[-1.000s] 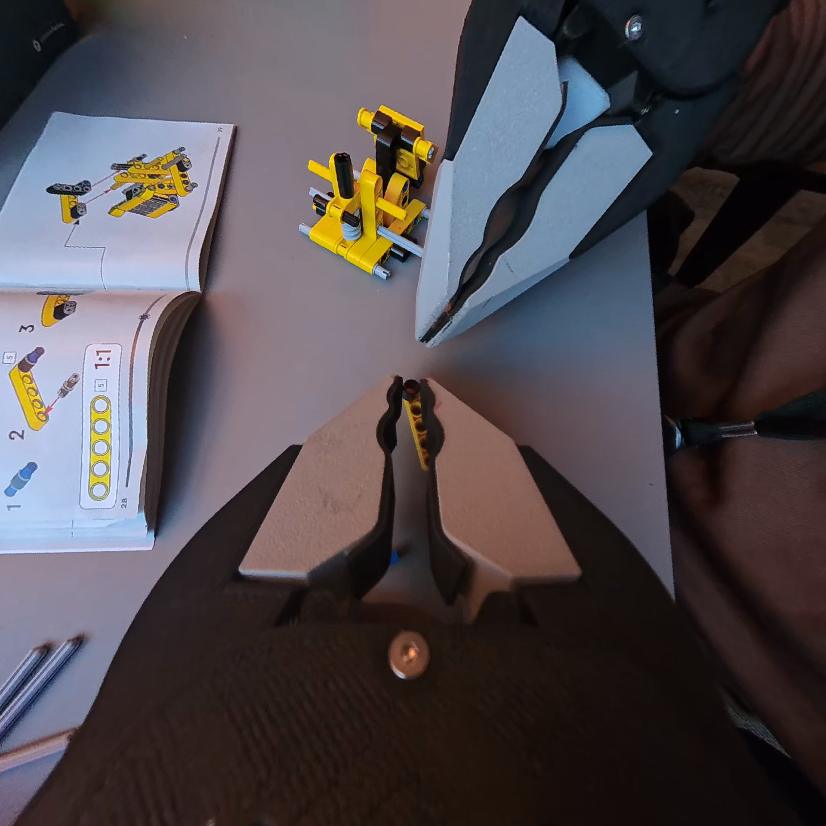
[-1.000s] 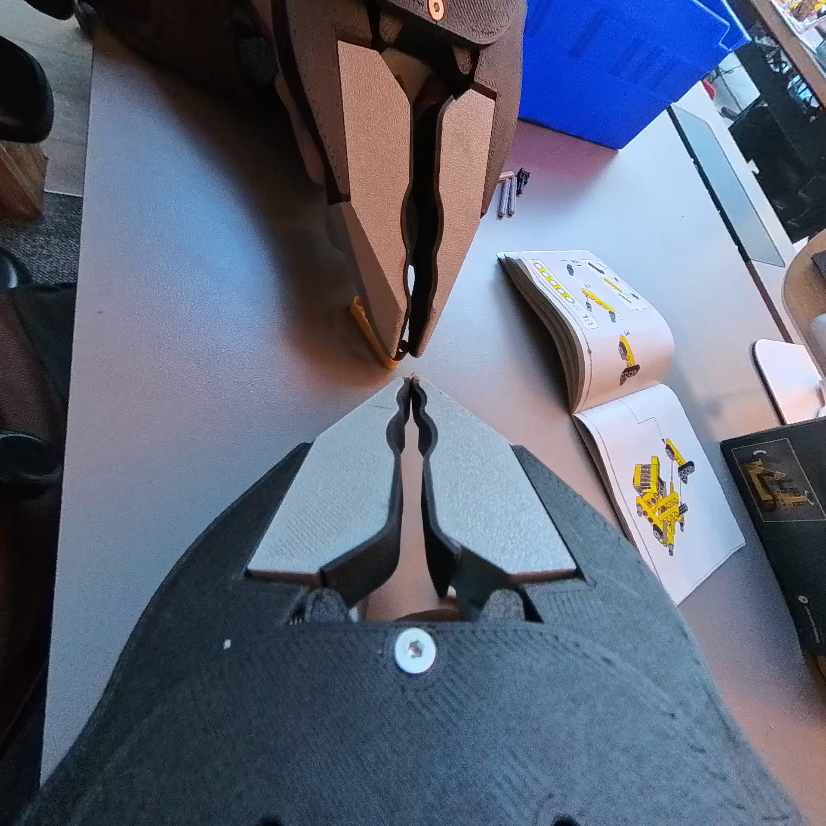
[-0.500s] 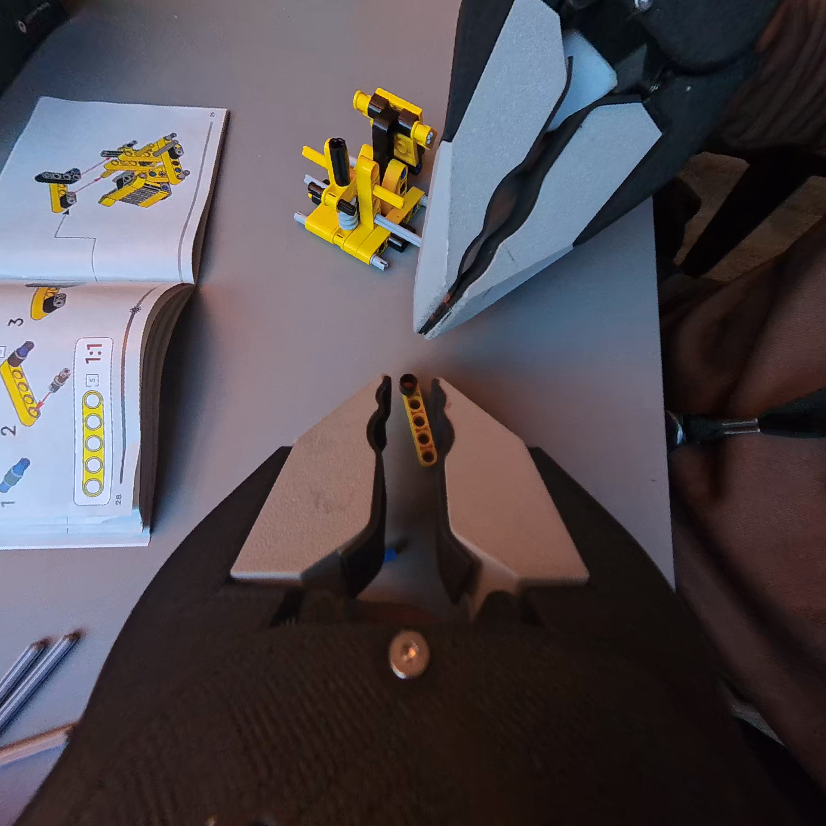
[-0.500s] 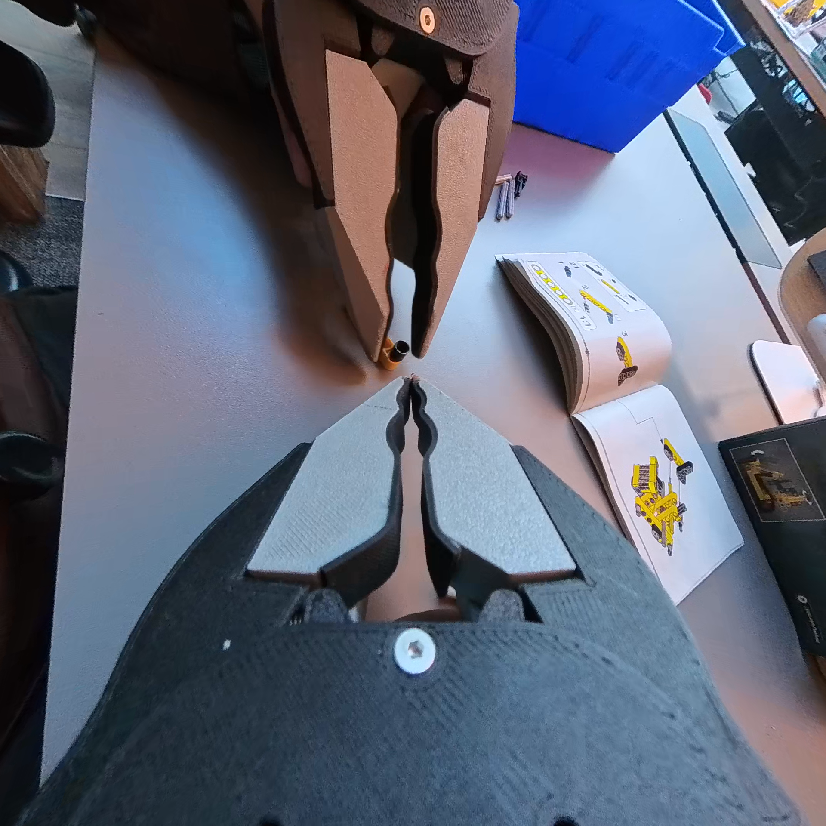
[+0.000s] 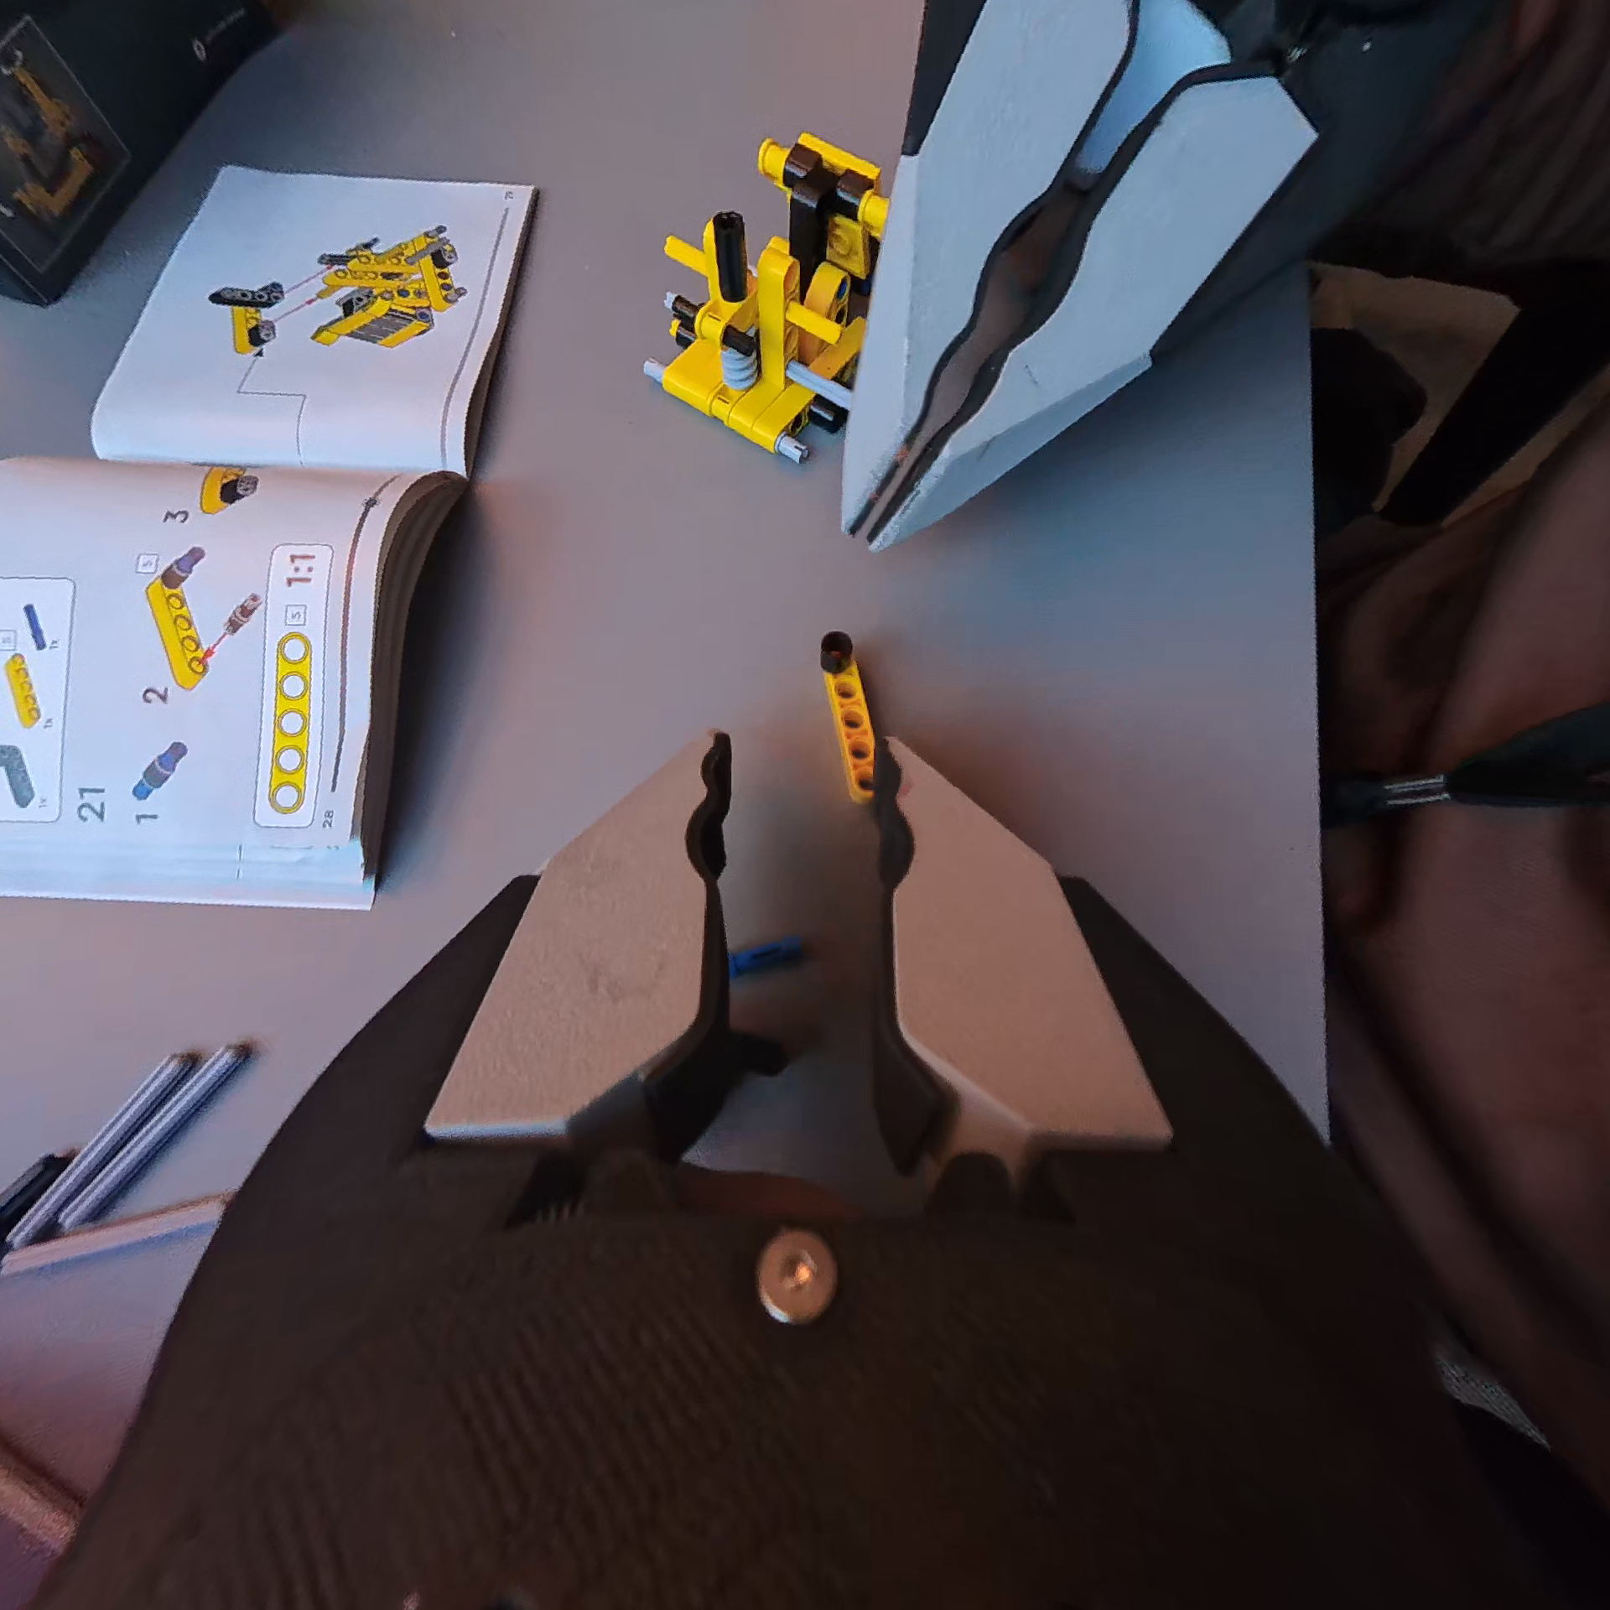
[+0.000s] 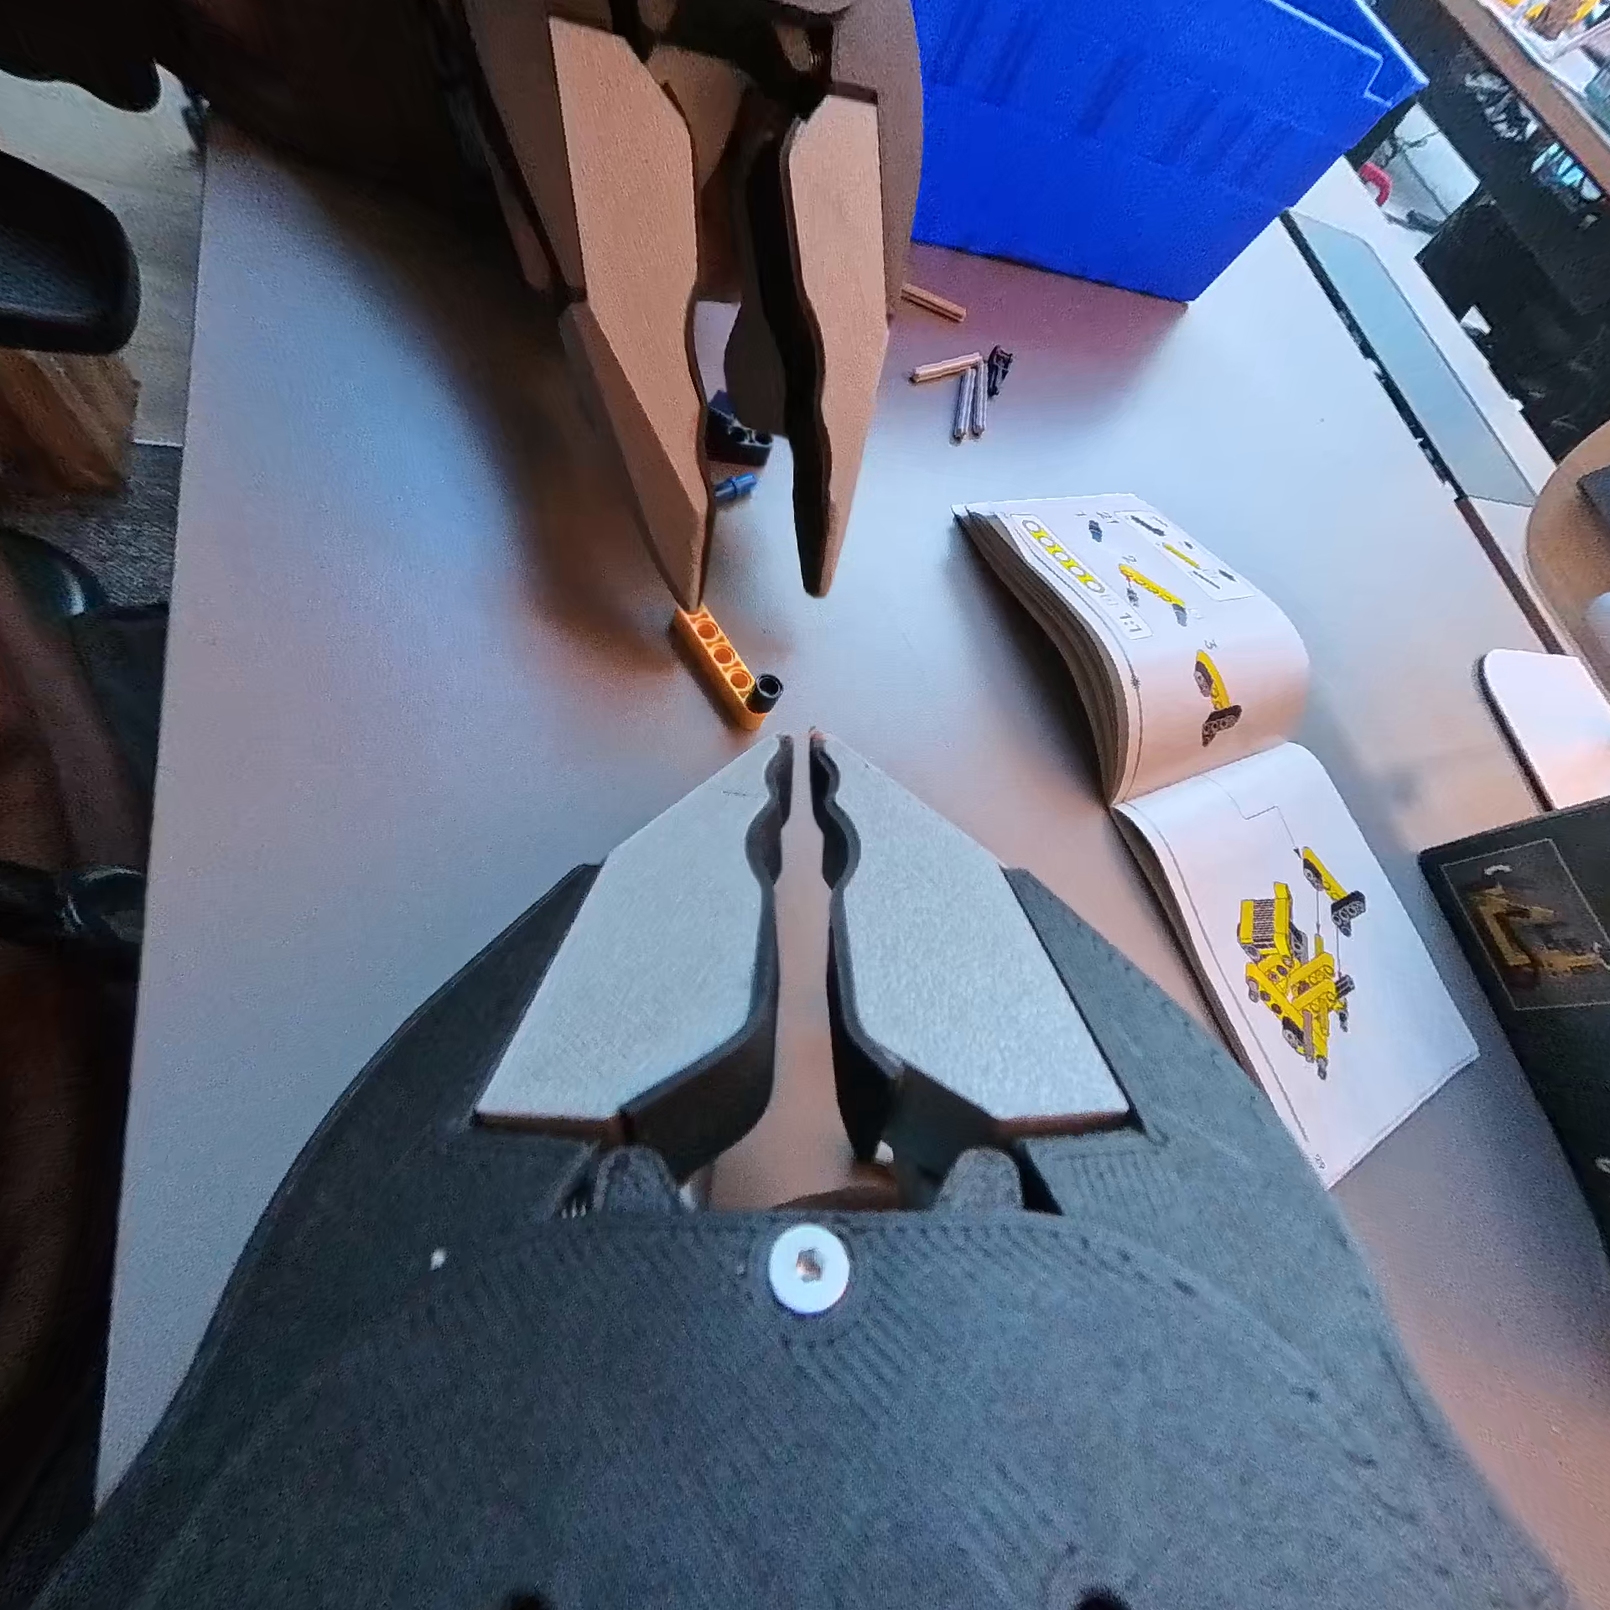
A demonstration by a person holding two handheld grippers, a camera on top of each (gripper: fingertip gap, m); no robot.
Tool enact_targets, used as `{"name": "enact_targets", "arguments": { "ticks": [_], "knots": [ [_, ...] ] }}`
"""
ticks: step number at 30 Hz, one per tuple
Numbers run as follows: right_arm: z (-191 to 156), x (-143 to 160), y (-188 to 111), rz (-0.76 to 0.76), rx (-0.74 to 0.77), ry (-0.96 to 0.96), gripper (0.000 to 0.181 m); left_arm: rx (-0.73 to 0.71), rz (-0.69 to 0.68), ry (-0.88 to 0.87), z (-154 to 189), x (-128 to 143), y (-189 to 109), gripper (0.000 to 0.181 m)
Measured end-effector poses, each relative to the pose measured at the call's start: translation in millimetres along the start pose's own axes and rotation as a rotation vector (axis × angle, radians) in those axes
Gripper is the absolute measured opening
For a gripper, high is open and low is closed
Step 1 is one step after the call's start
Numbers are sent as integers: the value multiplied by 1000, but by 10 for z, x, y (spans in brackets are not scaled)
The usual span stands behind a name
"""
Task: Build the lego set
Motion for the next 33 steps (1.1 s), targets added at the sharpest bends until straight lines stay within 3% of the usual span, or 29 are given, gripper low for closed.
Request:
{"name": "enact_targets", "arguments": {
  "ticks": [14, 22, 33],
  "knots": [
    [-22, 5, 4, -3, -15, -10, 1, -28, 6, 40, 25, 1, -128, 33],
    [-4, -33, -36, 37, -20, 11, 1, -67, 237, -78, -17, 7, -613, 27],
    [-23, -18, -22, 26, 5, -30, 0, -124, 51, -85, -11, 219, -367, 33]
  ]
}}
Point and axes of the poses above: each gripper's, where its closed fingertips meet, y out along the fingers, x out of its underside, z = x × y across the jaws, the point moved 2 cm from there along -y, back along the fingers, and after that the axes turned 12 degrees about x, right-handed, at the moved point
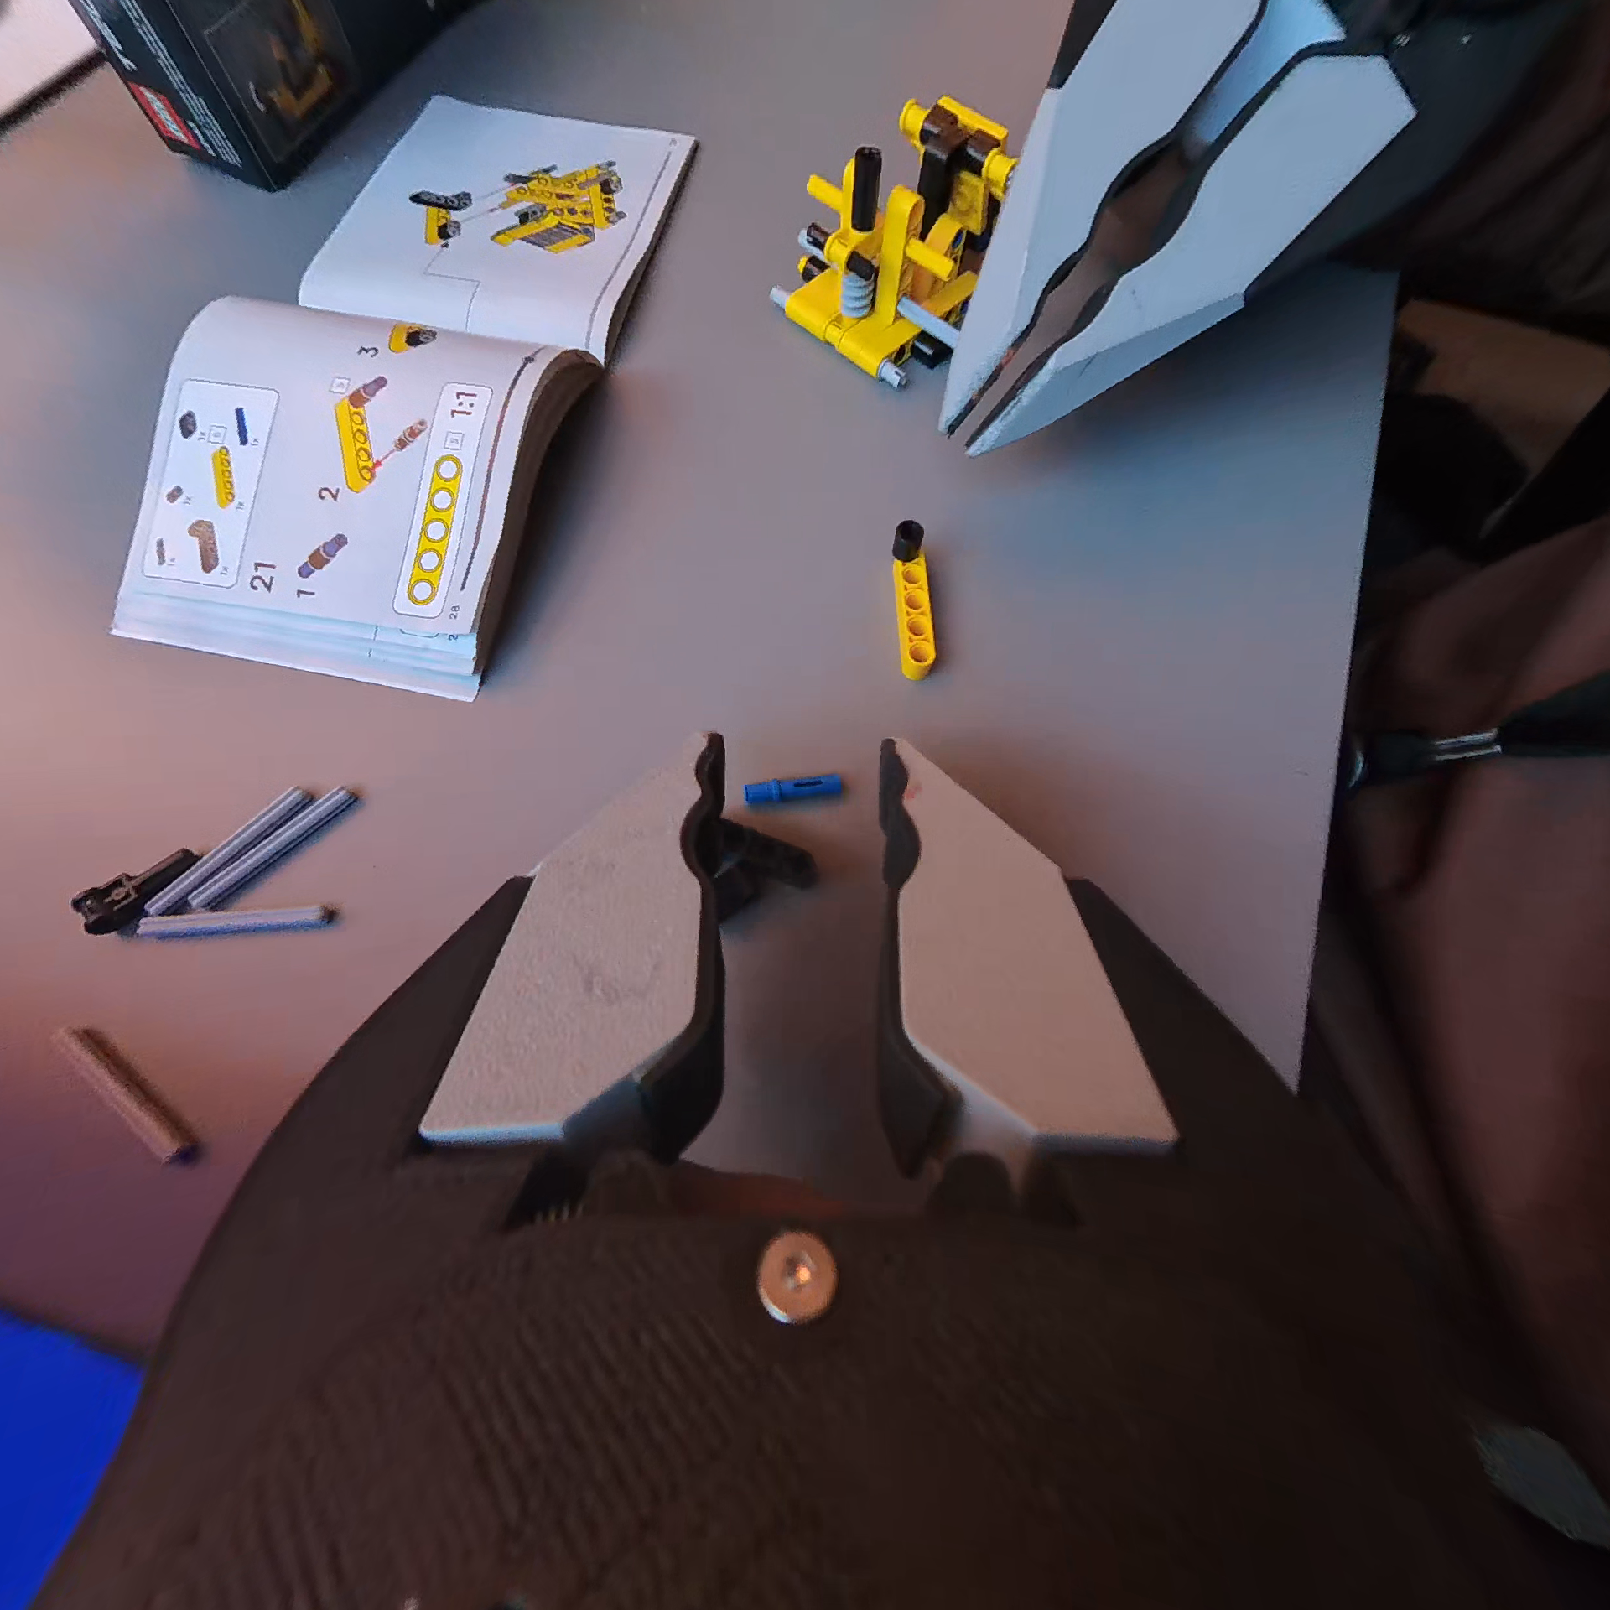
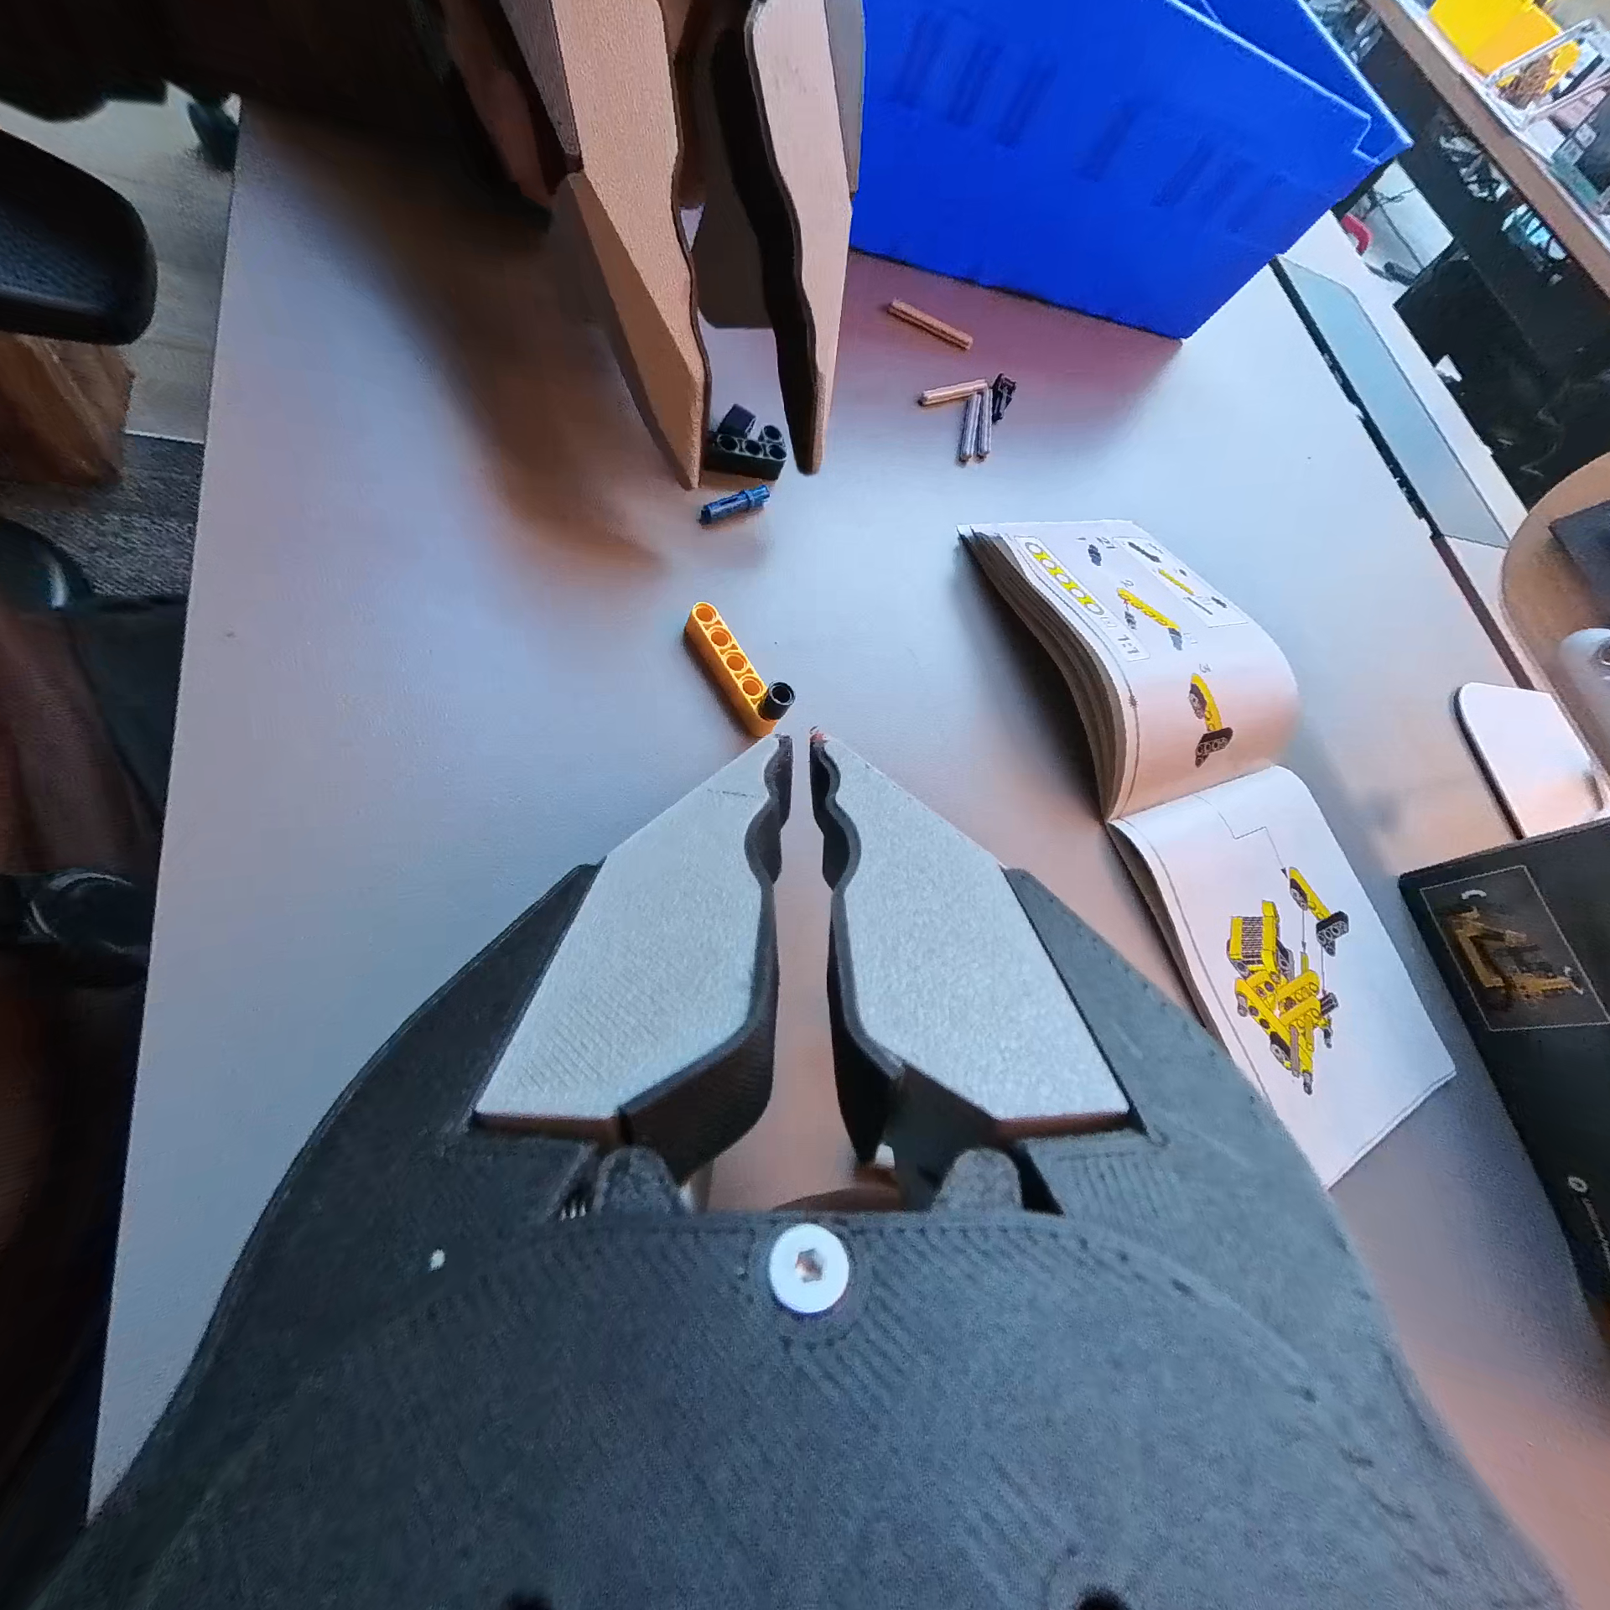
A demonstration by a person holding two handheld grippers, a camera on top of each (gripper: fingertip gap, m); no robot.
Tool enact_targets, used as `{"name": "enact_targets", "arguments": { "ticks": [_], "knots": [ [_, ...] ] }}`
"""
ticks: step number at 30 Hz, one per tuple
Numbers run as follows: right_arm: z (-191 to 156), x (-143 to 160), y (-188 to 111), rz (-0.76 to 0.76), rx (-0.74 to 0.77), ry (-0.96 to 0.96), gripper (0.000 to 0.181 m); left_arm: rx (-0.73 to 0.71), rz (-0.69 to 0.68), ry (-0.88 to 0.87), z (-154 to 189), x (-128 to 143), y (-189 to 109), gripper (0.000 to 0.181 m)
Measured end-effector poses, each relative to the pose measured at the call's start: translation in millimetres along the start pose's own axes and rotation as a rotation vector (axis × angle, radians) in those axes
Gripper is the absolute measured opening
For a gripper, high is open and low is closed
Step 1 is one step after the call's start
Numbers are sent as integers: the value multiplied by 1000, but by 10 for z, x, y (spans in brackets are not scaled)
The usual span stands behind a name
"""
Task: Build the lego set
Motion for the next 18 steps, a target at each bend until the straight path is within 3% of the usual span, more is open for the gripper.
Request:
{"name": "enact_targets", "arguments": {
  "ticks": [9, 18],
  "knots": [
    [20, -15, -12, 15, -13, 29, 3, 7, 259, -27, -2, -186, -278, 30],
    [46, -195, -117, 157, -2, 75, 4, -70, 325, 5, -19, -219, -386, 33]
  ]
}}
Point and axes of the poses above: each gripper's, where its closed fingertips meet, y out along the fingers, x out of its underside, z = x × y across the jaws, the point moved 2 cm from there along -y, back along the fingers, and after that the axes turned 12 degrees about x, right-handed, at the moved point
